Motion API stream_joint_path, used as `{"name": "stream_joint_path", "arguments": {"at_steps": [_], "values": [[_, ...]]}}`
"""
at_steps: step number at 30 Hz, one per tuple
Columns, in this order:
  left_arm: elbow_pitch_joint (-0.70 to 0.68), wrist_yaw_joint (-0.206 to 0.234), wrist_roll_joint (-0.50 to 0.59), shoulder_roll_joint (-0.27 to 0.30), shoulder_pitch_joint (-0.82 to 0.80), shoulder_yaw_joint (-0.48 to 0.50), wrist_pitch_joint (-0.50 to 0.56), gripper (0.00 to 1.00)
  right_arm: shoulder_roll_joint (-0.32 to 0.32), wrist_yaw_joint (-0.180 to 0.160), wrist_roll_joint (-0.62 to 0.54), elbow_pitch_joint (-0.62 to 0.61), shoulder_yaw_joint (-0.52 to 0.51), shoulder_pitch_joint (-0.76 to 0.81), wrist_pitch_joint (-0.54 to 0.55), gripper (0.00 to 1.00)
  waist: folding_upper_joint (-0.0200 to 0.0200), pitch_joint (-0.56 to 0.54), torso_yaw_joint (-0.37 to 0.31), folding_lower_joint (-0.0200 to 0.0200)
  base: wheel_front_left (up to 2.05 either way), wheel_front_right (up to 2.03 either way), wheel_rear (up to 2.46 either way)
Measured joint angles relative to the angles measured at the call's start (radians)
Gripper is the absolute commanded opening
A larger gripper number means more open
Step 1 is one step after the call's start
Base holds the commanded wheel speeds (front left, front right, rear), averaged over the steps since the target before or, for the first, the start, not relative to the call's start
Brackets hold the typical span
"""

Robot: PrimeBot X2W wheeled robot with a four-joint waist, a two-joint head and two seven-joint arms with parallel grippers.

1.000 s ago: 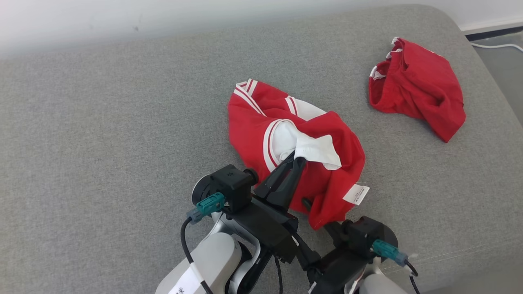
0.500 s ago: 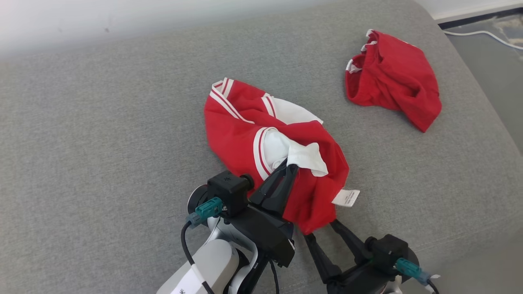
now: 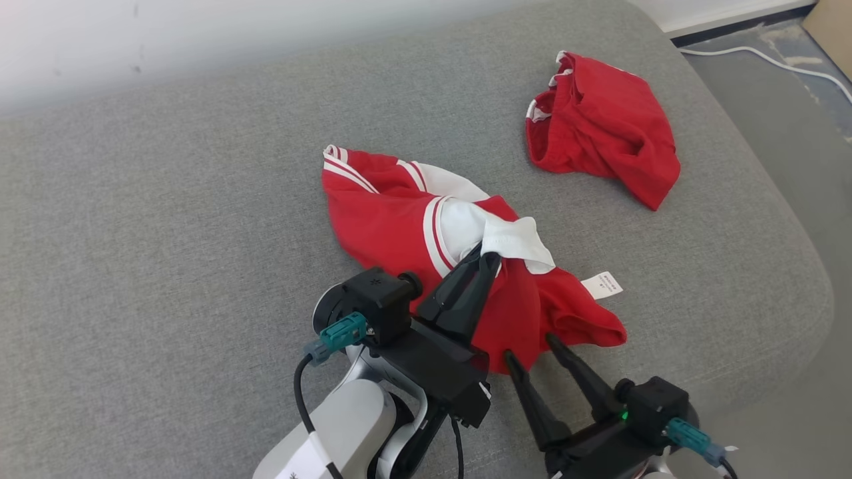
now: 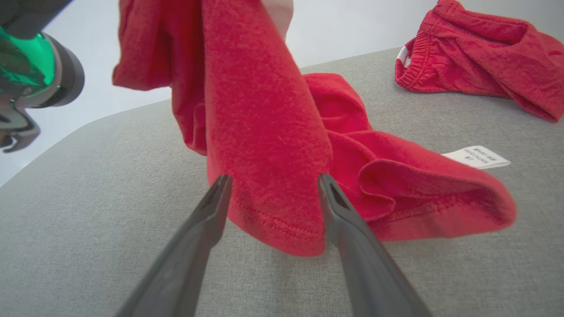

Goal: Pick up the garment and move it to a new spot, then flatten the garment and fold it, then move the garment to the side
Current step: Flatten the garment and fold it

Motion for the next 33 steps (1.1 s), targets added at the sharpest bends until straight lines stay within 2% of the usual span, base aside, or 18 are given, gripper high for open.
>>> {"name": "stream_joint_path", "arguments": {"at_steps": [8,18,26,33], "values": [[-0.035,0.01,-0.003,0.001,0.0,0.032,-0.012,0.0,-0.051,-0.036,0.0,-0.029,-0.072,0.05,0.0,1.0,0.0001,0.002,-0.018,0.0,0.0,0.0,0.0],[-0.071,0.028,-0.004,0.036,0.028,0.056,-0.014,0.0,-0.099,-0.066,0.017,-0.056,-0.134,0.118,0.0,1.0,0.0,0.014,-0.015,0.0,0.0,0.0,0.0],[-0.095,0.044,-0.004,0.071,0.086,0.069,-0.014,0.0,-0.105,-0.075,0.054,-0.058,-0.188,0.135,0.0,1.0,0.0001,0.027,-0.01,0.0001,0.0,0.0,0.0],[-0.101,0.05,-0.004,0.077,0.091,0.065,-0.012,0.0,-0.106,-0.074,0.105,0.016,-0.236,0.135,0.0,1.0,0.0,0.039,0.01,0.0001,0.0,0.0,0.0]]}}
